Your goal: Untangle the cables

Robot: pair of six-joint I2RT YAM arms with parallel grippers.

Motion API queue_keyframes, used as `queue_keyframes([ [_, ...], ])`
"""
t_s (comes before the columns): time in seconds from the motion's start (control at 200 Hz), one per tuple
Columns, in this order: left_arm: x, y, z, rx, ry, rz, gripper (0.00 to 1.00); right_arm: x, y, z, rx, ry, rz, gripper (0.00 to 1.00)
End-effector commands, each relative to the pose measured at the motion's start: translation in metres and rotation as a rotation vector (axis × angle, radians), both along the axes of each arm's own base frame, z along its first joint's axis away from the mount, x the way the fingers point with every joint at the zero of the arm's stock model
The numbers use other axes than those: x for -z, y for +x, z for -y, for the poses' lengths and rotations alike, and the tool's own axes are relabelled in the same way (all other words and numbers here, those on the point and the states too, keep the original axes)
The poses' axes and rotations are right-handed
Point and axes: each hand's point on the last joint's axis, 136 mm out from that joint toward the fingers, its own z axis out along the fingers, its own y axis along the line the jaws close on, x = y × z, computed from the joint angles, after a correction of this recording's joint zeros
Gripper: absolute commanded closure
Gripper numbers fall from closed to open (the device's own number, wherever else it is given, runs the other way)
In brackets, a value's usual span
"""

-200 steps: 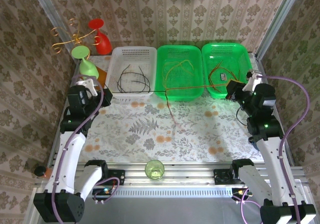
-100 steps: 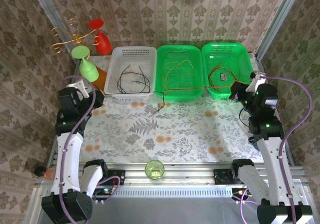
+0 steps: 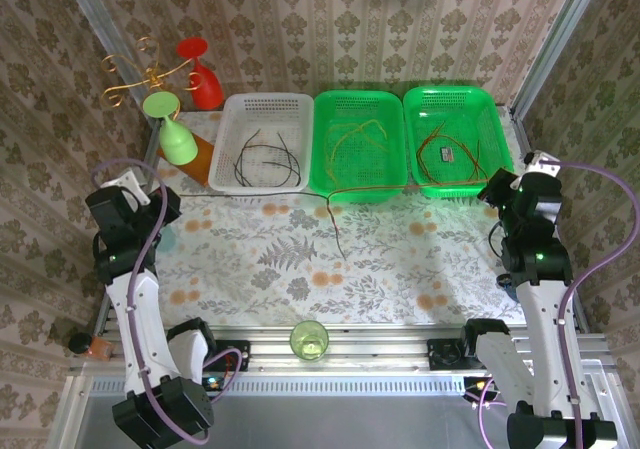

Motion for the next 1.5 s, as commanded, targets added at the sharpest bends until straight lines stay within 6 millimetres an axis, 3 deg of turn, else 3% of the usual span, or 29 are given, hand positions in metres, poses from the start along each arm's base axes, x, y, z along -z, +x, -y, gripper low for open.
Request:
queue_keyframes([
  [0.0,0.000,-0.004,-0.005,-0.008,0.029,0.005,1.00,0.000,-0.020,0.035,0.207,-0.052,-0.019,1.00],
  [0.35,0.005,-0.007,-0.032,-0.098,0.047,-0.002,1.00,0.012,-0.041,0.066,0.394,-0.111,-0.088,1.00],
  [0.64,0.003,-0.012,-0.070,-0.240,0.051,0.004,1.00,0.025,-0.065,0.098,0.625,-0.147,-0.147,1.00],
  [0.91,-0.002,-0.012,-0.098,-0.334,0.023,0.022,1.00,0.029,-0.073,0.110,0.700,-0.177,-0.168,1.00],
  [1.195,-0.005,-0.001,-0.111,-0.357,-0.048,0.050,1.00,0.035,-0.087,0.128,0.802,-0.209,-0.217,1.00],
  [1.325,-0.016,0.006,-0.103,-0.316,-0.084,0.095,1.00,0.039,-0.077,0.121,0.723,-0.154,-0.180,1.00],
  [1.495,-0.037,0.016,-0.064,-0.188,-0.055,0.142,1.00,0.037,-0.055,0.101,0.562,-0.074,-0.126,1.00],
])
